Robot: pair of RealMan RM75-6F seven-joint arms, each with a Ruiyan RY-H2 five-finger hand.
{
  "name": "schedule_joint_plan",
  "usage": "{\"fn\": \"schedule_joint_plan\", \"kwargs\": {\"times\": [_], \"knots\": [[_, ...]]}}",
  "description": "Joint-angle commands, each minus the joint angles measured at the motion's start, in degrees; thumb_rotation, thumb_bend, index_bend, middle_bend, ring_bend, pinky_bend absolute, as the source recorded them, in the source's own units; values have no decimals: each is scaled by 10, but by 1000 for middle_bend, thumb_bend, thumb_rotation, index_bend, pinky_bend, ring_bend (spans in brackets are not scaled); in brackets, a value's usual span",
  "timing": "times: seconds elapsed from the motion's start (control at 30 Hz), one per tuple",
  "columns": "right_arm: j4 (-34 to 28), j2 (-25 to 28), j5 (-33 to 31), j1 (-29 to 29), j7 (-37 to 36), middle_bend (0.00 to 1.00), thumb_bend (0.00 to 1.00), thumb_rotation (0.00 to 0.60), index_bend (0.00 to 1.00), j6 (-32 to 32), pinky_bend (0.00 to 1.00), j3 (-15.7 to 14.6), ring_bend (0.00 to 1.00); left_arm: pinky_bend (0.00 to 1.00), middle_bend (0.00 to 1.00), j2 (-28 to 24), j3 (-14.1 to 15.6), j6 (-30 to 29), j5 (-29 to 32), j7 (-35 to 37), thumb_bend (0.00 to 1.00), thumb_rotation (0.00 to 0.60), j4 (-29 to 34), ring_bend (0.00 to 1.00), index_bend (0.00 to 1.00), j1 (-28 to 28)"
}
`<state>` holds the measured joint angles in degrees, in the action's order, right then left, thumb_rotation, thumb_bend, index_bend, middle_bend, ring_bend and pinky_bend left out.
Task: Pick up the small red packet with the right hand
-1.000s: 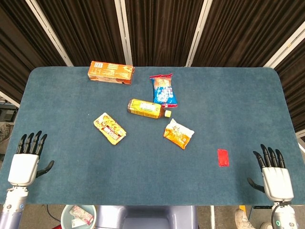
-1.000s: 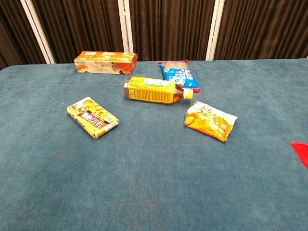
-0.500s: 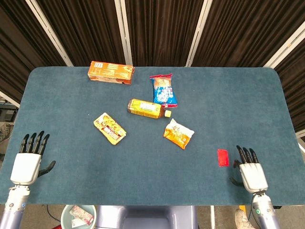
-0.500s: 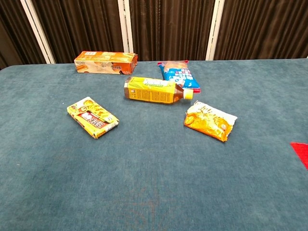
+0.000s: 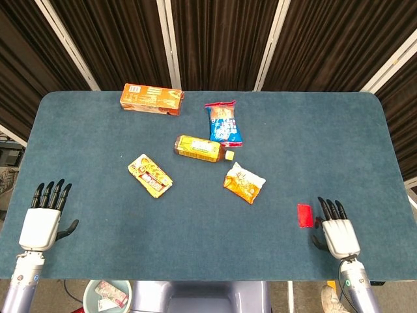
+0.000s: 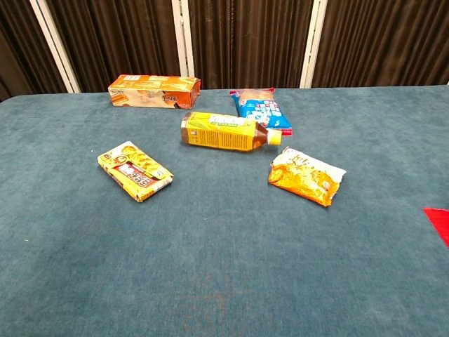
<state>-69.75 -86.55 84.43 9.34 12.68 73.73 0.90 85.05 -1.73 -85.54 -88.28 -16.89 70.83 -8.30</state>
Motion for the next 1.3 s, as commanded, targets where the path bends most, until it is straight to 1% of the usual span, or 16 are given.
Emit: {"fn": "schedule_joint_plan", "kwargs": {"times": [0.03,0.3,0.6,1.1,1.3], "knots": [[11,-6,-2,7,-2,0,312,600,497,-13,0,-1,0,0,0,2,0,3,2,-3,230,481,-1,0,0,-1],[32,-19,-6,24,-4,0,312,600,488,-40,0,1,0,0,0,6,-1,14,11,-20,234,490,-3,0,0,-4],[52,-33,-9,29,5,0,312,600,490,-33,0,7,0,0,0,10,-6,24,21,-24,226,492,-3,0,0,-8],[79,-52,-17,45,-5,0,314,600,518,-55,0,10,0,0,0,19,-10,37,35,-25,226,492,-19,0,0,-14],[85,-58,-19,50,-7,0,372,600,548,-58,0,12,0,0,0,21,-13,40,40,-24,226,493,-22,0,0,-16]]}}
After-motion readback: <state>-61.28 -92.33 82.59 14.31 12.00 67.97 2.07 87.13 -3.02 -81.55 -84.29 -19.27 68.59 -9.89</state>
